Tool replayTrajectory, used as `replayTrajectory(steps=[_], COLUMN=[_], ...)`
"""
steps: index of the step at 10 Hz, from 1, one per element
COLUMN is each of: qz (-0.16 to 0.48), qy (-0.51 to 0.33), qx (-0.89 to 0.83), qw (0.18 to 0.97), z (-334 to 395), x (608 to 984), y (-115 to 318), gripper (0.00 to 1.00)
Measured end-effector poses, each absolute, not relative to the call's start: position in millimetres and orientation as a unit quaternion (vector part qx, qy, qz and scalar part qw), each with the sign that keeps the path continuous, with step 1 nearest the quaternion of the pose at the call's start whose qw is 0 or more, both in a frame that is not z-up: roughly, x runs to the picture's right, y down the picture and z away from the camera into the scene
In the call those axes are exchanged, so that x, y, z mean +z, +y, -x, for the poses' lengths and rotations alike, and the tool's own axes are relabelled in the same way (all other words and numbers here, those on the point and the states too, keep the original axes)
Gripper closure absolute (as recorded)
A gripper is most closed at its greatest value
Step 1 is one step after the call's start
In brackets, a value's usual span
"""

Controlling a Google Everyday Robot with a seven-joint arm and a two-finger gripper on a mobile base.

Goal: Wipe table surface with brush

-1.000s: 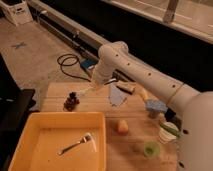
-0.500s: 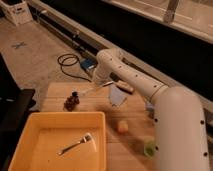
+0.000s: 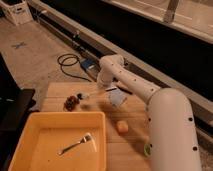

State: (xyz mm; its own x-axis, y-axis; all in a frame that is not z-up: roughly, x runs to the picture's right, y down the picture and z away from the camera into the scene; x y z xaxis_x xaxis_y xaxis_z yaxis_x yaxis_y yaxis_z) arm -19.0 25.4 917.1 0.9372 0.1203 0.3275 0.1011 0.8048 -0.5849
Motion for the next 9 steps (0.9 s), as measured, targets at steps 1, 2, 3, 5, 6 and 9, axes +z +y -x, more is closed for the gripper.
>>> replayTrajectory(steps=[1,2,3,5,6,9], qz=[0.315,0.315,0.315,0.315,0.32,0.344], qy=[-0.176,-0.176,-0.177,-0.175,-0.161,-0.11], qx=[0.008,0.008,0.006,0.004,0.003,0.028], qw=[0.933,0.932,0.932,0.933,0.934,0.932], z=[15,15,18,17,16,-8], x=[917,917,917,917,919,942], y=[27,27,27,27,29,52], gripper=[0.91,0.91,0.91,0.91,0.91,0.91])
